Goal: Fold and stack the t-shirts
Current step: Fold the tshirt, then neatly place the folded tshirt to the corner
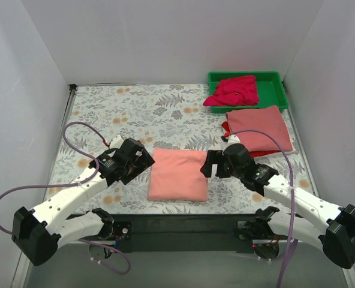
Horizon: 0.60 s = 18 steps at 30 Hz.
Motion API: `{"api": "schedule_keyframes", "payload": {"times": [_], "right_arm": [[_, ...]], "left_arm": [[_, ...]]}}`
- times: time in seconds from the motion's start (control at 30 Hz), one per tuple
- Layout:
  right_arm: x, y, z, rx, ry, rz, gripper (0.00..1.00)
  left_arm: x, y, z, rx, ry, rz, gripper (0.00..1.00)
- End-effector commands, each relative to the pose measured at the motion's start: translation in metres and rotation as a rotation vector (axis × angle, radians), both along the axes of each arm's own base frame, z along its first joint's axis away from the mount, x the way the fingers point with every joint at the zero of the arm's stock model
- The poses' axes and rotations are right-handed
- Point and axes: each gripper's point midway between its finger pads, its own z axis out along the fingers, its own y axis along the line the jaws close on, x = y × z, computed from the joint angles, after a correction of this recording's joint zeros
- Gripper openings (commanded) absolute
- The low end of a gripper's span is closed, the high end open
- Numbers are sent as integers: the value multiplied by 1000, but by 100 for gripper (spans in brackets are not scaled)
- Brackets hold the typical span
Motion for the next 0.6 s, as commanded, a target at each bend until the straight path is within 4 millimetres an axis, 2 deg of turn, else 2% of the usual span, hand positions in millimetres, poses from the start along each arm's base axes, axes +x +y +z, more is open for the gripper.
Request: {"api": "schedule_keyframes", "payload": {"times": [0.0,0.03,0.17,0.3,0.4,0.5,0.53,0.57], "right_arm": [[-12,-12,-25,10,77,-73,96],[-17,-13,-34,6,99,-66,95],[-23,-9,-46,20,148,-57,90],[-25,6,-60,23,202,-1,84],[-24,16,-62,25,235,33,76],[-23,22,-76,4,280,35,66],[-23,24,-78,4,284,34,60],[-23,28,-78,14,281,47,59]], "left_arm": [[-6,12,7,26,-9,32,97],[-7,14,5,35,-4,33,97],[-11,19,3,49,4,39,97],[-11,22,-1,66,4,35,97],[-12,23,-5,78,9,27,97],[-13,25,-5,90,11,21,97],[-13,26,-6,93,10,25,97],[-13,26,-5,91,6,21,97]]}}
